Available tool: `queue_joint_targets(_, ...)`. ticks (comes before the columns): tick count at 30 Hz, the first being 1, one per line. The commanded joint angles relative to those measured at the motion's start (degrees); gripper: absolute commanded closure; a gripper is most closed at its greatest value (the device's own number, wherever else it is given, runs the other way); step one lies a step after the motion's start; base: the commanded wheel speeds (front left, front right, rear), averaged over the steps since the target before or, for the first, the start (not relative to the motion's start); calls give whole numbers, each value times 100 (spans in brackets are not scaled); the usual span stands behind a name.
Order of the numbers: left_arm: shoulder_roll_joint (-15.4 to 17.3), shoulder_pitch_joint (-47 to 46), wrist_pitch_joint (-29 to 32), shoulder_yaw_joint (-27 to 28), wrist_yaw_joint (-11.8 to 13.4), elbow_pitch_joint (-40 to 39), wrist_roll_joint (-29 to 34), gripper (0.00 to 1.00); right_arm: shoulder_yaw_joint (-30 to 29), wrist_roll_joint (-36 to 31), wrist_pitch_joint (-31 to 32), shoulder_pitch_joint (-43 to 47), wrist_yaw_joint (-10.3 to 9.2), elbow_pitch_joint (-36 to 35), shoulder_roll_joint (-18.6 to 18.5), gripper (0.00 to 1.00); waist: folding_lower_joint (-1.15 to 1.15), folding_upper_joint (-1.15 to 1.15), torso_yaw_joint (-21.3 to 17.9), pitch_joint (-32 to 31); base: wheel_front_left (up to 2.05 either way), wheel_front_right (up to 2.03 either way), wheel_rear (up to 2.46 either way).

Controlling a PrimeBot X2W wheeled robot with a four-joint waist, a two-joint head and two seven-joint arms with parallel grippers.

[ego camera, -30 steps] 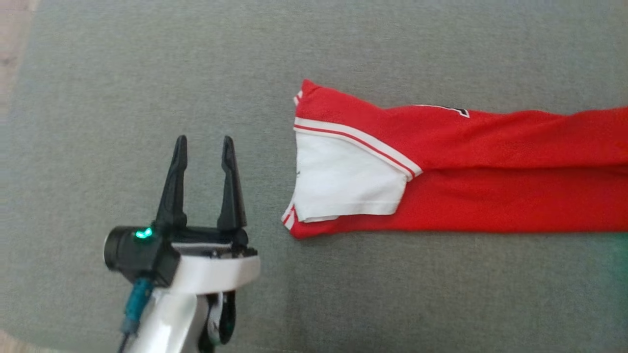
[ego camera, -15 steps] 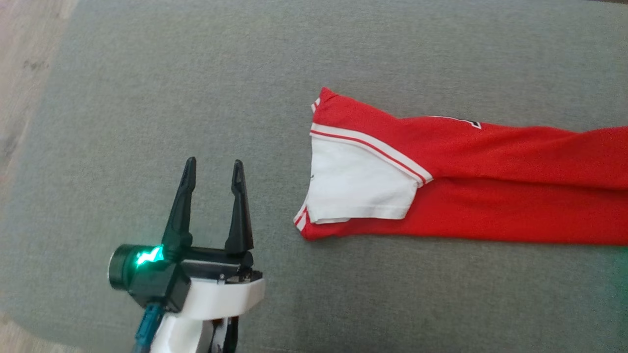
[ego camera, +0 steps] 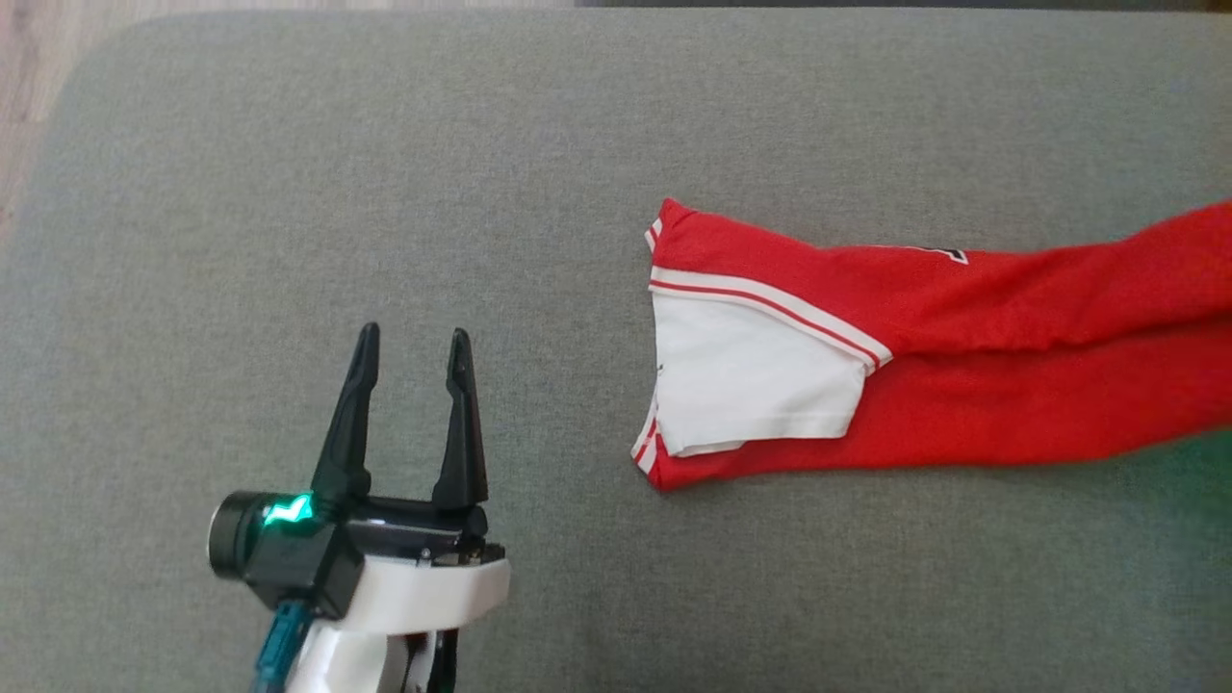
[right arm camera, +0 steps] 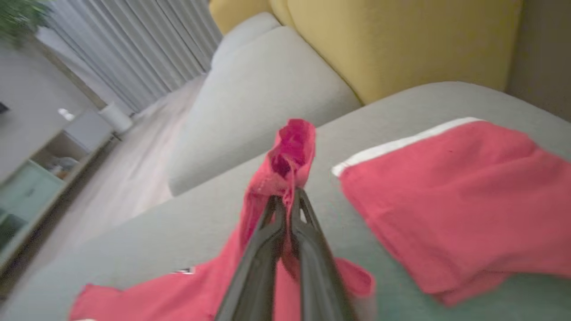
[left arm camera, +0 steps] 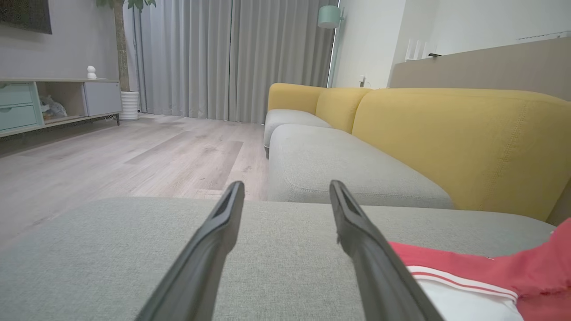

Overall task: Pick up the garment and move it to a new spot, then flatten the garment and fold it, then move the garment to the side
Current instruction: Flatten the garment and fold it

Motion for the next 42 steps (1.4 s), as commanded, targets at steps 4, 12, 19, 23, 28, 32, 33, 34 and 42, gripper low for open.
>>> queue_joint_targets(4, -8, 33, -28, 188, -56, -34, -109, 0, 409, 638, 434, -67, 37, -1458, 221, 100, 0, 0, -46, -117, 0, 0, 0)
queue_joint_targets(12, -8, -21, -28, 67, -78, 53, -335, 0, 1719, 379, 952, -313, 37, -2704, 1213, 100, 0, 0, 213, -131, 0, 0, 0)
queue_joint_targets(19, -8, -33, -28, 38, -21, 60, -479, 0, 2849, -106, 838, -341, 37, -2303, 1796, 100, 0, 0, 534, -106, 0, 0, 0)
queue_joint_targets(23, -8, -43, -28, -9, -5, 80, -537, 0, 3234, -323, 436, -359, 37, -1753, 2031, 100, 0, 0, 676, -96, 0, 0, 0)
queue_joint_targets(28, -8, -47, -28, -20, 46, 58, -579, 0, 3530, -479, 39, -427, 37, -1163, 2151, 100, 0, 0, 727, -85, 0, 0, 0)
queue_joint_targets(32, -8, -52, -28, -30, 54, 62, -580, 0, 3698, -356, -450, -575, 37, -701, 2187, 0, 0, 0, 732, -77, 0, 0, 0)
queue_joint_targets(33, -8, -53, -28, -33, 55, 69, -579, 0, 3739, -231, -629, -611, 37, -645, 2188, 0, 0, 0, 731, -88, 0, 0, 0)
queue_joint_targets(34, -8, -54, -28, -31, 57, 78, -577, 0, 3759, -117, -797, -641, 37, -600, 2189, 0, 0, 0, 726, -102, 0, 0, 0)
queue_joint_targets(42, -8, 58, -28, 102, 50, 128, -496, 0, 3201, -355, -1812, -607, 37, -900, 1835, 0, 0, 0, 519, -363, 0, 0, 0)
